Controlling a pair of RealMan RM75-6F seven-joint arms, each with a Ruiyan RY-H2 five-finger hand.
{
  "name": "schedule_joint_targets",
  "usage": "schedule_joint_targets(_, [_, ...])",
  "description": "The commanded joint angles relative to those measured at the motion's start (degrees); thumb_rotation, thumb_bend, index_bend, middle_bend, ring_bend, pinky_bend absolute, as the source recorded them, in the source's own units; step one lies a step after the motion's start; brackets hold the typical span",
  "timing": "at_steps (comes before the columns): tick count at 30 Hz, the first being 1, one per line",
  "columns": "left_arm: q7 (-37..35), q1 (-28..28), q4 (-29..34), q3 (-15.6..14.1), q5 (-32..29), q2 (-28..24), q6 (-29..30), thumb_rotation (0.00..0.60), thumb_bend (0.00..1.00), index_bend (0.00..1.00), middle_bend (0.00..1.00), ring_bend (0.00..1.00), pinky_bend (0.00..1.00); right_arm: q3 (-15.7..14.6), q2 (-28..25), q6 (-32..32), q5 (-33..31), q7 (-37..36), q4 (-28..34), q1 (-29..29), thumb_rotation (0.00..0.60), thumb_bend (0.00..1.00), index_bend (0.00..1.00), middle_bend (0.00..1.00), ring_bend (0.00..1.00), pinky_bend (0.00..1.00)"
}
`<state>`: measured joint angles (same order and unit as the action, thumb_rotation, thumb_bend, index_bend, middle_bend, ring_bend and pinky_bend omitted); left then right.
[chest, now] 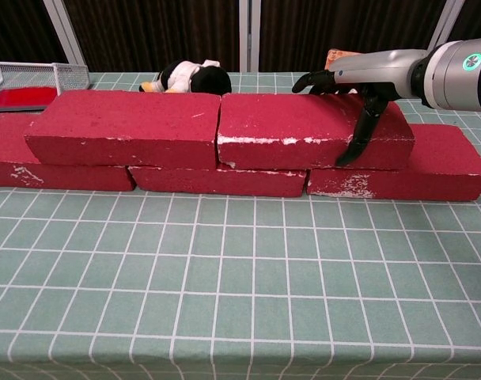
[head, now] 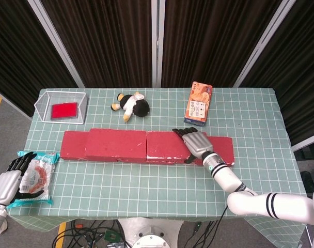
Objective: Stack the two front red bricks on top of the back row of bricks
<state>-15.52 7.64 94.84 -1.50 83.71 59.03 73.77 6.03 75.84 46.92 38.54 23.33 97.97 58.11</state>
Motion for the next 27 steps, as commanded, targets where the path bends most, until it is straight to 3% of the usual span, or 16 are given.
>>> schedule_joint_targets(1, [-0.1,0.0,-0.1,0.0,0.0,0.0,0.0,0.600,0.00,0.02,0.00,0.00,0.00,-0.1,0.1,0.1,-0.1,0.1,0.0,0.0,0.600,0.04,0.00,0.07,0.03,0.05])
schedule_joint_targets(6, [-0.4,0.0,-0.4,0.0,0.0,0.2,-0.1,0.600,0.00,0.02,0.00,0.00,0.00,-0.1,-0.1,-0.2,-0.1,-0.3,0.3,0.0,0.600,0.00,0.00,0.00,0.00,0.00])
schedule_joint_targets(16, [-0.6,-0.2,-0.4,0.0,0.1,0.0,0.2,0.600,0.00,0.02,0.00,0.00,0.00,0.3,-1.4,-0.2,2.0,-2.5,1.8,-1.0,0.600,0.00,0.00,0.00,0.00,0.00])
schedule_joint_targets(27, [-0.3,-0.5,0.3,0.3,-0.1,-0.5,1.0,0.600,0.00,0.02,0.00,0.00,0.00,1.3,-8.6,4.3,9.1,-6.0,8.7,-5.3,0.600,0.00,0.00,0.00,0.00,0.00])
